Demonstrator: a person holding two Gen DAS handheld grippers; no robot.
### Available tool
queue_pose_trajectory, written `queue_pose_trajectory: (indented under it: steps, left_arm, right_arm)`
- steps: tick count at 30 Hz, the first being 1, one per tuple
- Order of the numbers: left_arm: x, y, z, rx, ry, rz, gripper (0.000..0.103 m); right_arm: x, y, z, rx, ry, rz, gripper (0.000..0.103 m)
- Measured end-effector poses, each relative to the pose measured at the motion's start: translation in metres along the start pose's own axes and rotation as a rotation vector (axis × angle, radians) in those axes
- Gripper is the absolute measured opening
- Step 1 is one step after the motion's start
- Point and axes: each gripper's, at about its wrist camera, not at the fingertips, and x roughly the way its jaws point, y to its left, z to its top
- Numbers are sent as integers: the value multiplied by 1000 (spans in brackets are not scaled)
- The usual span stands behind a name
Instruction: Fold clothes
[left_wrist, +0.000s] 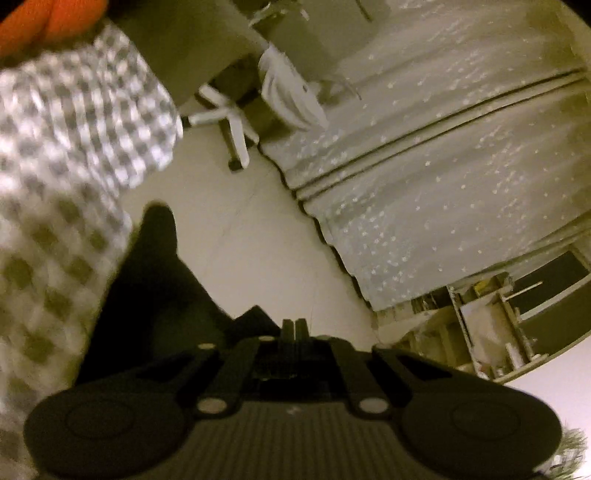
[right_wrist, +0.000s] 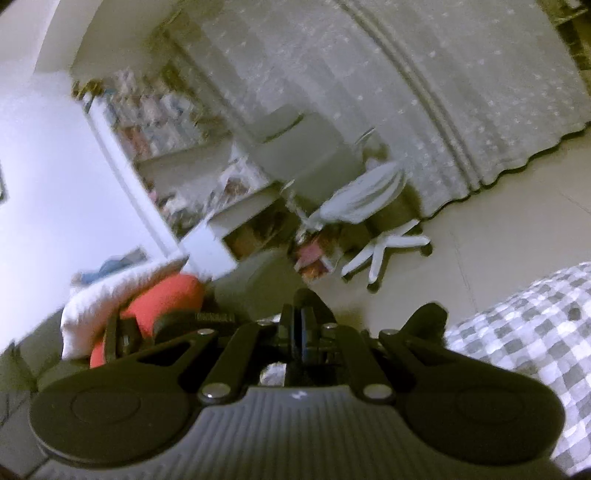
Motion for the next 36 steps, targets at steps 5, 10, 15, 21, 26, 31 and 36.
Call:
queue_pose_trajectory:
  steps: [5,10,15,21,26,31,36]
  left_arm:
    - [-4,1,8,123,-18,30,0]
    - [13,26,14,132,77,131,0]
    - [15,47,18,68,84,125,12]
    - [17,40,15,118,73,147,38]
    - [21,30,12,190,55,152,53]
    - [37,27,8,299,105,190,2]
    - [31,38,19,261,88,148,2]
  right_arm:
    - [22,17,-21,-153,156,12,4]
    - [46,37,-56,-324,315,-2,5]
    - [54,41,-77,-431,378,-24,5]
    - [53,41,-80,-458,365,-24,5]
    - [53,47,-83,-499,361,-17,5]
    - [49,59,-92,-599,342,10,5]
    - [50,61,-94,-608,339,44,5]
